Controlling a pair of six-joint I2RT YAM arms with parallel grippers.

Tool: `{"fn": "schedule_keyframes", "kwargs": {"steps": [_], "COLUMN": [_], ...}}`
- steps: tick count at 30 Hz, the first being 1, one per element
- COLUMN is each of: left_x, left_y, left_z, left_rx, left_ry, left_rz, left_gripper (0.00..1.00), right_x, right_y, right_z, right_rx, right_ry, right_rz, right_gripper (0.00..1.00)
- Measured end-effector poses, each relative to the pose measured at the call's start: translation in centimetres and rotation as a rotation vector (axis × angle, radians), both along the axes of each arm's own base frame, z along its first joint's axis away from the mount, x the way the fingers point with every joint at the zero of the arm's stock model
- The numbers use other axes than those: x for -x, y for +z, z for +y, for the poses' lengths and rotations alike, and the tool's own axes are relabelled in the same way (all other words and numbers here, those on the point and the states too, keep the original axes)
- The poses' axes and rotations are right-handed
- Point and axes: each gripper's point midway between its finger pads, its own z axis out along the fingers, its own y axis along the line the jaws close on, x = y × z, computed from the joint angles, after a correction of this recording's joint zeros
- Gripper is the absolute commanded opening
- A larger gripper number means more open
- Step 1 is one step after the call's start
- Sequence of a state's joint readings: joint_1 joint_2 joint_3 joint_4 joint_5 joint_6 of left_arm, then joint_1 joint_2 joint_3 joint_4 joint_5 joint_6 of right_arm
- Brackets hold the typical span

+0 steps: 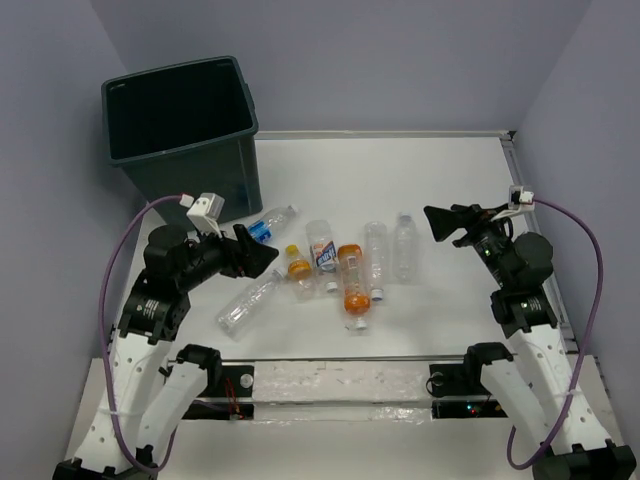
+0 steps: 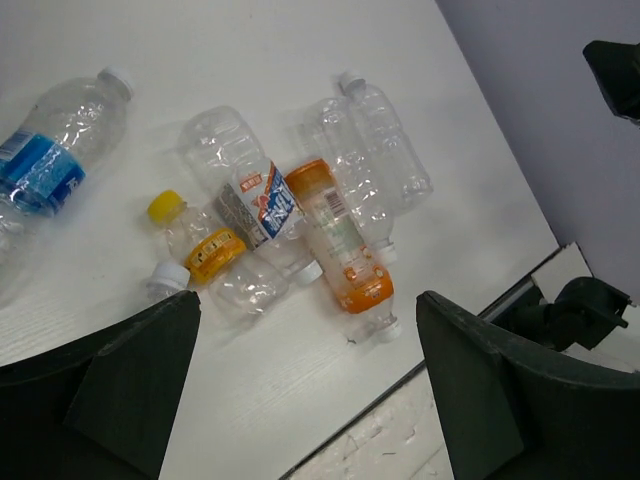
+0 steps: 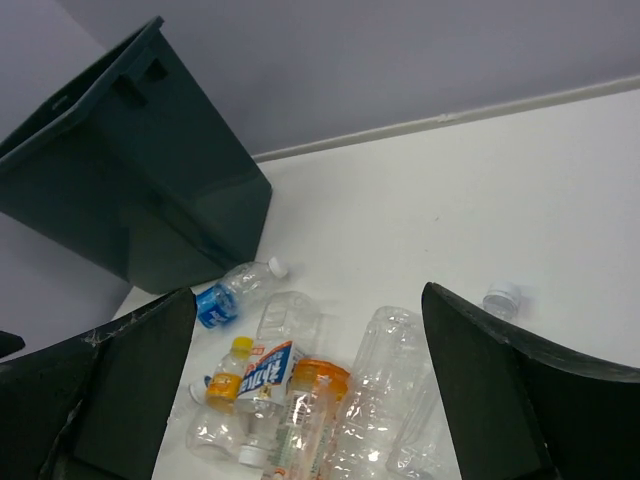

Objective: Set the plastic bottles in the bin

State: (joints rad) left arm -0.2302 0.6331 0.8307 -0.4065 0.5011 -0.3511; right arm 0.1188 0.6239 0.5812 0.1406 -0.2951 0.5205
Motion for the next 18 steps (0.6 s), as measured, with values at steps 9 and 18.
{"fn": "schedule_keyframes", "kwargs": {"steps": [9,18], "left_x": [1.9,4.2], "left_y": [-4.4,-10.5], "left_z": [-0.9,1.7], "left_rx": [-0.085,-0.370], "left_ry": [-0.049,0.044], "left_rz": [0.216,0.462], "left_gripper": [0.99,0.99], "right_x": [0.4,-1.2], "right_y": [1.0,-1.9], "right_z": [-0.7,-0.6], "right_rx": [0.000,0.024], "right_ry": [-0.039,-0.044], "right_rz": [-0.042,0.061], "right_gripper": [1.00,1.00]}}
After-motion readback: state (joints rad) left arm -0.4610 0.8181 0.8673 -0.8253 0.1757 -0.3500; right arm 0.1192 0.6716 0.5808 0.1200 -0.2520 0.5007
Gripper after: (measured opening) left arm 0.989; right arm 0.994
